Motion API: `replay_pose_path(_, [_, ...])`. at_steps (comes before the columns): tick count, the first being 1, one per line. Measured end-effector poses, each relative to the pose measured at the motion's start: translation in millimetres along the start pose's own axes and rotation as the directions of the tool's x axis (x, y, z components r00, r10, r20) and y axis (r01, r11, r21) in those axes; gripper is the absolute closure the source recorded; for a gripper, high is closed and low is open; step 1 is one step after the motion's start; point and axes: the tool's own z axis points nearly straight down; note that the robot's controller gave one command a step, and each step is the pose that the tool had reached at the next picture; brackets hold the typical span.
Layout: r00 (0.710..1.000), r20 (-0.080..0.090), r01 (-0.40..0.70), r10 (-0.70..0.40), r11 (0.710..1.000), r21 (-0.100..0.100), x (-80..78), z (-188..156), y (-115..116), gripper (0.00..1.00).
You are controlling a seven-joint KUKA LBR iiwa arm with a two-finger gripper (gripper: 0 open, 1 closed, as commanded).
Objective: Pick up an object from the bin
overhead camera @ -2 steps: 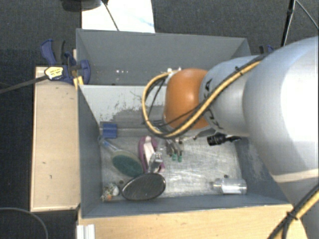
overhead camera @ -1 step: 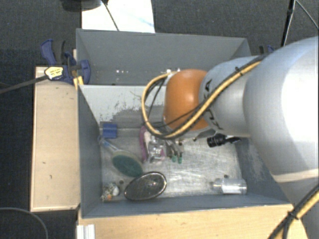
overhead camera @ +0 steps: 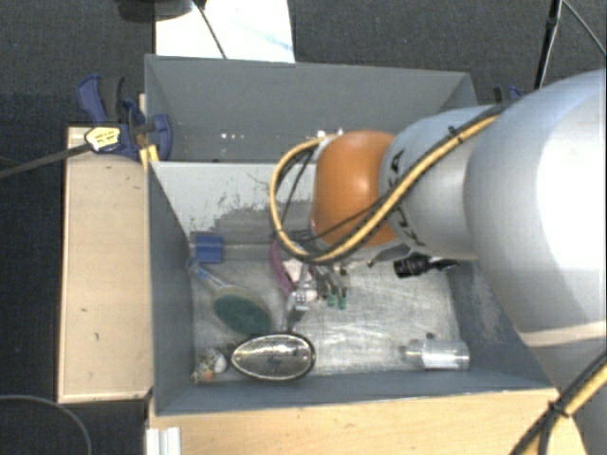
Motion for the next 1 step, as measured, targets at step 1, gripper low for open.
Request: replay_pose_path(1, [1.0,0.006,-0.001,0.001,1.0,-0.001,-1.9,-1.2,-0.6,1.0])
